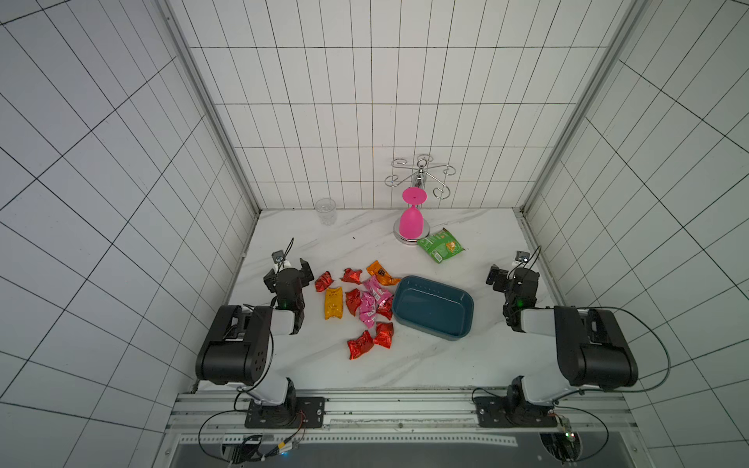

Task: Put the tea bags into the storage box
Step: Pick up the tea bag from the center of the board.

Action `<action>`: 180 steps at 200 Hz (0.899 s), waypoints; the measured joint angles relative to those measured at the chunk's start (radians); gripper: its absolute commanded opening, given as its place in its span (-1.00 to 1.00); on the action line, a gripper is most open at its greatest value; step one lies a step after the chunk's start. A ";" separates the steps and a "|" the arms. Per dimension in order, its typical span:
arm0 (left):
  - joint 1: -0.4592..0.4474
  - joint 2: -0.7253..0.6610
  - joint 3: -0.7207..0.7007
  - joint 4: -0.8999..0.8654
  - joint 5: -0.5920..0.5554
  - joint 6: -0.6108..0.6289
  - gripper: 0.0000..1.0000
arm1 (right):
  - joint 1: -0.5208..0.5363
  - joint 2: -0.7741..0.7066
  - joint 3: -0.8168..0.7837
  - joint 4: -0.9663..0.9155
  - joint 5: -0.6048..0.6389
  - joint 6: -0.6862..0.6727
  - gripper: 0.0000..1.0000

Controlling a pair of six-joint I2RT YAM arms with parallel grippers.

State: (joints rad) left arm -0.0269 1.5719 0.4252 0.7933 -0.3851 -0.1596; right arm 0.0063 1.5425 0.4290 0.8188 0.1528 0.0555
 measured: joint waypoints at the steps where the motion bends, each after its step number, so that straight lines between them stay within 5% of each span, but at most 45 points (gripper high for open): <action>1: 0.000 0.000 0.000 0.000 0.000 0.000 0.96 | 0.000 0.000 0.000 0.000 0.000 0.000 0.99; 180: -0.015 -0.017 -0.001 -0.011 -0.020 0.011 0.95 | 0.000 -0.031 0.009 -0.075 0.013 0.003 0.90</action>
State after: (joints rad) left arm -0.0422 1.5551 0.4244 0.7822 -0.4049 -0.1482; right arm 0.0063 1.5112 0.4377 0.7437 0.1654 0.0589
